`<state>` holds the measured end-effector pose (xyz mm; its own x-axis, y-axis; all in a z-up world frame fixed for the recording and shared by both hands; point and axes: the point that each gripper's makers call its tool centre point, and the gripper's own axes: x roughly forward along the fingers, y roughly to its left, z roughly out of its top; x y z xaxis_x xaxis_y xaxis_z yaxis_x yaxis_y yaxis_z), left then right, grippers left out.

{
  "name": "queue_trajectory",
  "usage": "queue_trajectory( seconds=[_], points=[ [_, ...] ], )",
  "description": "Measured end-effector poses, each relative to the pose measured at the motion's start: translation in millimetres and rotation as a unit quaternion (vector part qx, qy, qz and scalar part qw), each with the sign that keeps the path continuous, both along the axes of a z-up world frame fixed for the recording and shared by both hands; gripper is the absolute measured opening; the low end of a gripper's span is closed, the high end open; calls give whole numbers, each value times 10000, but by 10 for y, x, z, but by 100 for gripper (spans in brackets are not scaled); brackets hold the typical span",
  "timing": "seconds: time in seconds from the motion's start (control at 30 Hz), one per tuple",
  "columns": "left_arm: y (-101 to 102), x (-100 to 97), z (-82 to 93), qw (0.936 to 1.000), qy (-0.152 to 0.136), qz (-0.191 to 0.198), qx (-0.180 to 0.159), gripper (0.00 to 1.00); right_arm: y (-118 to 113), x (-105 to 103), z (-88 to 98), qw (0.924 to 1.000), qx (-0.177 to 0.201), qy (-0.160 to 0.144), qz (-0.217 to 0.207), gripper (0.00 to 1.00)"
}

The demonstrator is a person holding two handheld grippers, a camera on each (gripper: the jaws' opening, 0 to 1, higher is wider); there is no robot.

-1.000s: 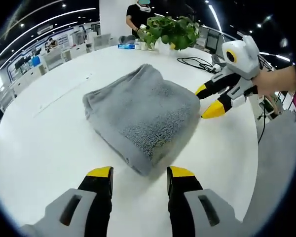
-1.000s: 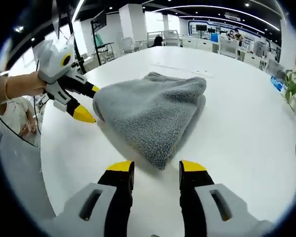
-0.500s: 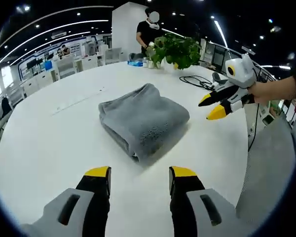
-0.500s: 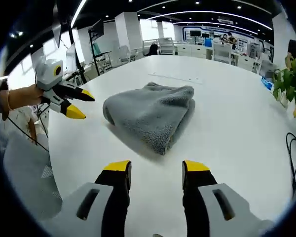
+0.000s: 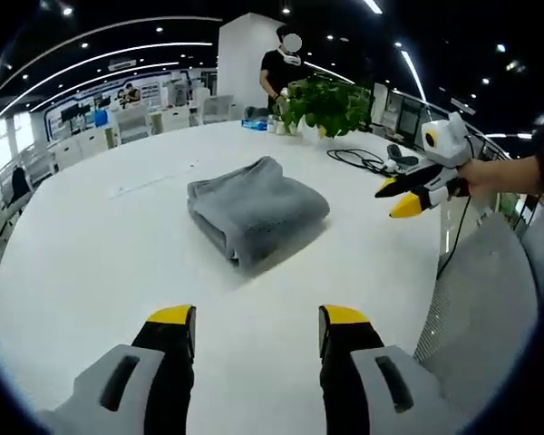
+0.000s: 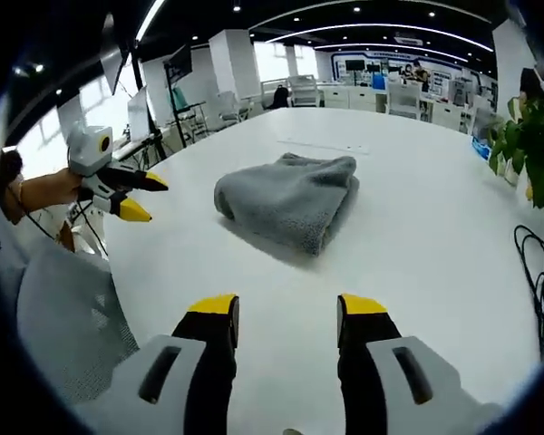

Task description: Fold the towel on the table until its edges align and the towel forms a compact rectangular stack.

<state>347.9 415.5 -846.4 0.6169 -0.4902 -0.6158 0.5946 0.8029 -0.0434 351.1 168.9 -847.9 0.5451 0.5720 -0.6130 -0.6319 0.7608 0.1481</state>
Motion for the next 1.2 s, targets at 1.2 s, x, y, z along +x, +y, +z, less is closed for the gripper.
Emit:
queue_trajectory(
  seconds=[1.2],
  points=[
    [161, -583, 55, 9973, -287, 509, -441, 77, -89, -607, -25, 9996, 151, 14, -223, 45]
  ],
)
